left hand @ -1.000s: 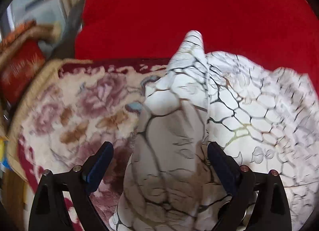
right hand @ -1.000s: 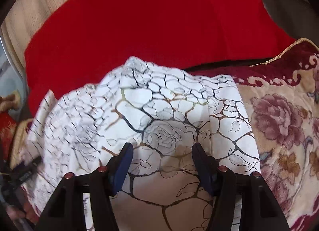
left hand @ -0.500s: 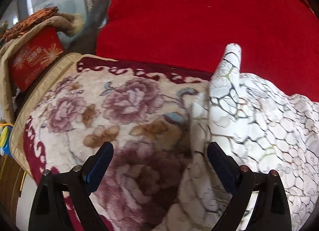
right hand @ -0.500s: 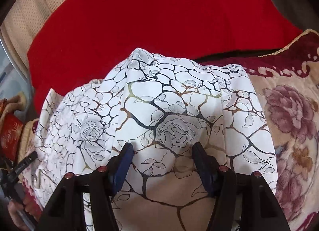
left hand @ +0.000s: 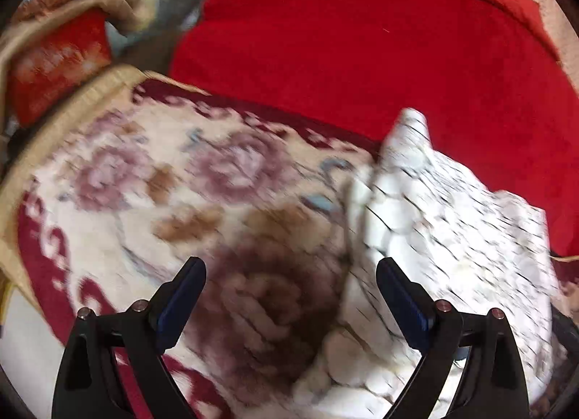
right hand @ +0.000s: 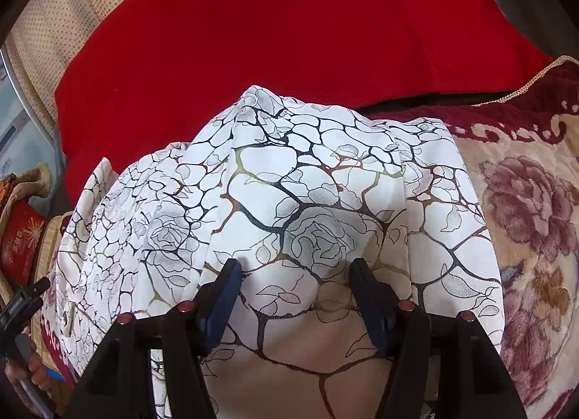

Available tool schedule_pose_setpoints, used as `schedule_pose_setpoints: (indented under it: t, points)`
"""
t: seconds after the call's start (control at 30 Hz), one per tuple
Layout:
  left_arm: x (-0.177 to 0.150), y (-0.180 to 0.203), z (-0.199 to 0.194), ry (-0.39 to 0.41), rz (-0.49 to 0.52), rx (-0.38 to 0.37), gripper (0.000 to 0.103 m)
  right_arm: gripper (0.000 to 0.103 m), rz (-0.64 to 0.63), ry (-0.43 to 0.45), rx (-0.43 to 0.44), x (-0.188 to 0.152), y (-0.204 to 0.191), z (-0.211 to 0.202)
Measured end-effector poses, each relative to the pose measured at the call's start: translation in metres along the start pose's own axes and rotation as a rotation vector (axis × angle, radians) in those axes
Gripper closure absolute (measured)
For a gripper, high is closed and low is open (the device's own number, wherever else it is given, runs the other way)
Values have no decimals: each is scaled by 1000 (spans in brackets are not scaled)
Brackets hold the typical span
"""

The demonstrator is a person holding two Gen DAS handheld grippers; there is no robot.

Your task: Fold large clothes

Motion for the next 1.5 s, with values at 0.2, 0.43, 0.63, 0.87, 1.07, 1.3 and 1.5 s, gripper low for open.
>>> schedule_pose_setpoints:
  t: [0.2, 0.43, 0.63, 0.87, 1.07, 1.3, 1.5]
  points:
    - [-6, 13, 16, -76, -47, -259, 7, 37, -15, 7, 1, -2, 1, -2]
    - [2, 8, 53, -118, -178, -358, 7, 37, -20, 3, -3, -1, -2, 0]
    - [17, 14, 73, -140, -184, -391, 9, 36, -24, 4, 1, 0, -2, 1]
    - [25, 39, 85, -156, -112, -430, 57, 36, -25, -1, 7, 0, -1, 1]
    - [26, 48, 98, -169, -114, -417, 30, 36, -24, 1, 15, -1, 0, 0]
    - [26, 60, 93, -139, -89, -458, 74, 36, -25, 2, 18, -1, 0, -1]
    - [33, 71, 70, -61, -53, -469, 82, 38, -17, 9, 31, -1, 0, -6]
Point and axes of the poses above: each gripper's, at about its wrist camera, not at the fingertips, and z roughly the way its jaws point, y to its right, x to its top, the point moved 1 cm from there along z, roughly the way its jaws point, and after that the axes turned 10 degrees about z, right-handed, at the moved point
